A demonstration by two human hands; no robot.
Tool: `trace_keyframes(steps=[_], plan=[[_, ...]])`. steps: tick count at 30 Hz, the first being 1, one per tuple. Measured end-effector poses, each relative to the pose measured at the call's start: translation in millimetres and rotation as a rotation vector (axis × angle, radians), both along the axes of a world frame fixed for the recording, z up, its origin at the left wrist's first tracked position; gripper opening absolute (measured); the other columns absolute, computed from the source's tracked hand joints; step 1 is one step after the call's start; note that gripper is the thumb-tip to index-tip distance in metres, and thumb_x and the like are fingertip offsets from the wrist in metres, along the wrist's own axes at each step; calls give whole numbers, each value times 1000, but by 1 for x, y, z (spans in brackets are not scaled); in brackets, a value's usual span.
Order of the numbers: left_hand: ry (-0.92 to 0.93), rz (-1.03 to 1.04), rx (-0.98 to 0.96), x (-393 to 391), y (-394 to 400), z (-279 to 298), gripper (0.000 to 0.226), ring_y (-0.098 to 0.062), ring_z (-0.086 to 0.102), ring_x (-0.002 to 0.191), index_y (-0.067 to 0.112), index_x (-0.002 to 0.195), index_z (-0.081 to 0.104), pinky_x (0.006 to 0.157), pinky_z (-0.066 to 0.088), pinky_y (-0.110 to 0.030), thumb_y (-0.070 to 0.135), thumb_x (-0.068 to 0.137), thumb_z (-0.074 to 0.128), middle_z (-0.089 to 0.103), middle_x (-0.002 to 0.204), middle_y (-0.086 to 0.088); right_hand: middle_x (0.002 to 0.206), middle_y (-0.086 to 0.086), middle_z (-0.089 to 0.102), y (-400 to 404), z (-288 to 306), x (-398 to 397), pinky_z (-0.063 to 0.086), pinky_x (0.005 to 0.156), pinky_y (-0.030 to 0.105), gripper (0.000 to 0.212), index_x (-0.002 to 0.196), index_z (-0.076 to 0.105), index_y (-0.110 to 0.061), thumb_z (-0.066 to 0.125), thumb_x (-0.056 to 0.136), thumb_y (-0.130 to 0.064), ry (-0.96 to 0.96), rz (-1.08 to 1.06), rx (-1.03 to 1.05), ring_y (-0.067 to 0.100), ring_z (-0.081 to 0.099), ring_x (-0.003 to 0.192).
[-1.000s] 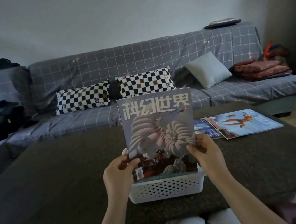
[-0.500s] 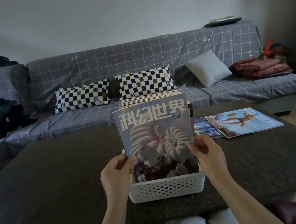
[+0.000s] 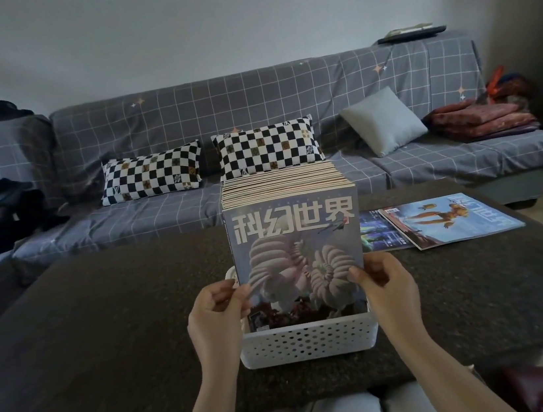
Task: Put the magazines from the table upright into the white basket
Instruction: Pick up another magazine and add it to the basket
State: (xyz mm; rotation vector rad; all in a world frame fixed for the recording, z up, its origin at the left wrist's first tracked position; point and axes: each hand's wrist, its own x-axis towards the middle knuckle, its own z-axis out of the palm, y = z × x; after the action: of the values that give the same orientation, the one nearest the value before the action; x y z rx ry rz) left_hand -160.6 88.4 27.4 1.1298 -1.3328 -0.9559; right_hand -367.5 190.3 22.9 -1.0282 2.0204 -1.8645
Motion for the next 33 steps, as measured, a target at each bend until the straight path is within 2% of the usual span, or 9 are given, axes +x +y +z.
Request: trace_keyframes(steps=[4, 9, 14, 16, 20, 23, 25, 29, 33], plan=[[-41, 29, -25, 1, 0, -2, 9, -9, 68, 61, 24, 85, 72, 58, 54, -22, 18, 79, 76, 71, 67, 6, 92, -7, 64, -2, -2, 1, 44, 64, 13, 30, 106, 59, -24, 73, 79, -19, -16, -58, -34, 5, 60, 83], [-142, 105, -129, -3, 7, -1, 21, 7, 63, 74, 17, 101, 75, 64, 48, -9, 19, 80, 75, 69, 83, 17, 113, 1, 65, -7, -3, 3, 46, 77, 16, 41, 125, 58, -15, 66, 85, -20, 72, -63, 9, 12, 61, 98], [-217, 108, -175, -10, 14, -2, 27, 2, 56, 52, 11, 110, 70, 47, 43, -7, 16, 84, 71, 69, 74, 12, 110, 0, 69, -9, -6, 3, 42, 66, 4, 43, 130, 55, -15, 62, 88, -18, 124, -50, 27, 2, 61, 88], [-215, 108, -166, -11, 14, -3, 27, 1, 57, 53, 10, 111, 70, 48, 44, -9, 16, 85, 70, 71, 76, 10, 110, 2, 70, -9, -6, 2, 42, 63, 2, 42, 129, 56, -14, 62, 88, -18, 143, -60, 33, 2, 61, 87], [-203, 113, -134, -12, 14, -1, 28, 4, 60, 59, 10, 112, 70, 55, 47, -13, 16, 85, 71, 61, 71, 24, 104, 3, 72, -9, -6, 2, 40, 58, -4, 41, 127, 58, -12, 63, 88, -18, 204, -82, 49, -1, 60, 79], [-203, 112, -133, -13, 15, -2, 28, 4, 61, 63, 10, 113, 69, 59, 48, -14, 17, 85, 70, 61, 72, 23, 95, -5, 70, -8, -5, 4, 41, 57, -2, 42, 128, 58, -13, 63, 88, -22, 211, -67, 56, -9, 54, 70], [-179, 104, -139, -14, 19, -1, 32, 2, 63, 71, 11, 116, 68, 65, 49, -16, 20, 86, 70, 64, 77, 22, 93, -12, 66, -7, -5, 4, 44, 58, 3, 44, 129, 56, -14, 63, 87, -26, 188, -47, 56, -6, 56, 71], [-107, 122, -133, -17, 32, -2, 35, -4, 59, 94, 17, 122, 61, 76, 47, -15, 25, 88, 66, 60, 114, 3, 114, -2, 67, -3, -6, 4, 45, 70, 5, 47, 131, 54, -15, 63, 87, -28, 105, -24, 27, 1, 60, 92], [-54, 149, -187, -28, 57, -2, 25, -10, 53, 101, 26, 112, 55, 78, 43, -14, 20, 89, 64, 52, 115, 2, 117, -5, 66, 12, -2, 4, 46, 79, 13, 45, 131, 54, -18, 63, 87, -27, 84, -7, 0, 2, 60, 99]])
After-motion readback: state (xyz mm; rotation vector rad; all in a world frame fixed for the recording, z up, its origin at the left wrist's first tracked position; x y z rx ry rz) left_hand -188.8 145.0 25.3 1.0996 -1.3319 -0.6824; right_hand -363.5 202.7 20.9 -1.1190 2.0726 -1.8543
